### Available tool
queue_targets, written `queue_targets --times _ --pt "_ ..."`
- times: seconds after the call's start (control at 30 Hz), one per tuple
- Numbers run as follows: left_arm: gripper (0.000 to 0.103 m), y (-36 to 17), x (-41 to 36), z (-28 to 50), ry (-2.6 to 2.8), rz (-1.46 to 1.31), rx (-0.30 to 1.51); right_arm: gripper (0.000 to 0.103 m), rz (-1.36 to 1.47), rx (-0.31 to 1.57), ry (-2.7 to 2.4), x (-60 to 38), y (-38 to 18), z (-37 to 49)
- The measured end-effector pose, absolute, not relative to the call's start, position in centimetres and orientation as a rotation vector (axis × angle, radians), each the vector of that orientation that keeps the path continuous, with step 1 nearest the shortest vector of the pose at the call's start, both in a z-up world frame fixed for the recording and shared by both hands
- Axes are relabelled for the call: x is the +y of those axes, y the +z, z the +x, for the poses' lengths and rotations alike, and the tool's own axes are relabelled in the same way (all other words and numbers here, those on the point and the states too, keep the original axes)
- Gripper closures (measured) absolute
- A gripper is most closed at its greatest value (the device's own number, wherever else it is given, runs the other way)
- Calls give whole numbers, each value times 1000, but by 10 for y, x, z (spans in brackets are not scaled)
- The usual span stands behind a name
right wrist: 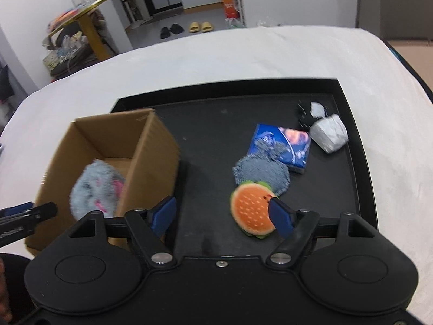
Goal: Organize soft objects
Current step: 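Open the right gripper, move to the burger plush and grasp it, then carry the burger plush with the right gripper and drop it into the box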
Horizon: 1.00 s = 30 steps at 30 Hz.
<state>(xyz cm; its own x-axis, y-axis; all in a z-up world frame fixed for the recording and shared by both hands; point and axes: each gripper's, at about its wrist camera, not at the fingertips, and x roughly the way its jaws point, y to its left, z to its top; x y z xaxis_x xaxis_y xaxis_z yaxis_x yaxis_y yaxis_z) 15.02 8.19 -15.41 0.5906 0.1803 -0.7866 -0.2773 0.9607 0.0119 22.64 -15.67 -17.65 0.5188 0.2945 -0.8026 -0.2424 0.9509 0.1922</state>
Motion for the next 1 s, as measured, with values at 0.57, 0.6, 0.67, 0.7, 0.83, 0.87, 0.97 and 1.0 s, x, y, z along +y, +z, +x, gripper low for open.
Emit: queue_targets --times 0.57,0.6,0.67,0.7,0.83,0.87,0.97,1.0 --pt "42 -157 53 161 292 25 934 19 87 1027 261 -173 -226 246" --pt "42 -157 52 161 295 31 933 19 79 1025 257 -173 -226 248" --pt "42 -156 50 161 294 39 932 27 71 1034 251 -175 -229 250" --pt "42 -156 48 161 295 46 932 32 74 1042 253 -176 -230 251" --pt "42 -155 45 160 296 68 932 60 93 1071 267 -180 -235 249" --pt "42 -154 44 159 297 72 931 62 109 1068 266 -183 -234 248" --pt "42 -153 45 158 296 70 928 63 130 1061 274 -185 -230 246" --pt "42 -152 46 158 296 65 925 63 133 1061 277 -185 -229 245"
